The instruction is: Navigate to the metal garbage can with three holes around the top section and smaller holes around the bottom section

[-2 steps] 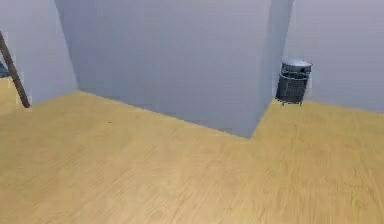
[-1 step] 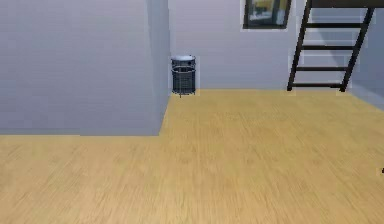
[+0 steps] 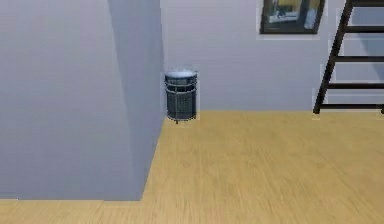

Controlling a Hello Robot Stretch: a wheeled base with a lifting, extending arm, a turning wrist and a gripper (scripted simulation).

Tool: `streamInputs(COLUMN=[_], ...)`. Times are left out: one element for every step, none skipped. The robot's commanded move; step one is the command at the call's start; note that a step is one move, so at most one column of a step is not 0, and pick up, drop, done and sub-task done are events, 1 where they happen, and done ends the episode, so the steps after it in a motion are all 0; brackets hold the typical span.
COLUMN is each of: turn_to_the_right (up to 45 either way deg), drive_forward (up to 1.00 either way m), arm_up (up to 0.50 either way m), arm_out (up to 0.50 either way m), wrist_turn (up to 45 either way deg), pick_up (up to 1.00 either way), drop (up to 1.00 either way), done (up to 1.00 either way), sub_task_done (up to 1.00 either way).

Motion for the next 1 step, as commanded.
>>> streamInputs(turn_to_the_right=[3.0], drive_forward=[0.00], arm_up=[0.00], arm_out=[0.00], wrist_turn=[0.0], pick_up=[0.00], drop=[0.00], done=[0.00], sub_task_done=[0.00])
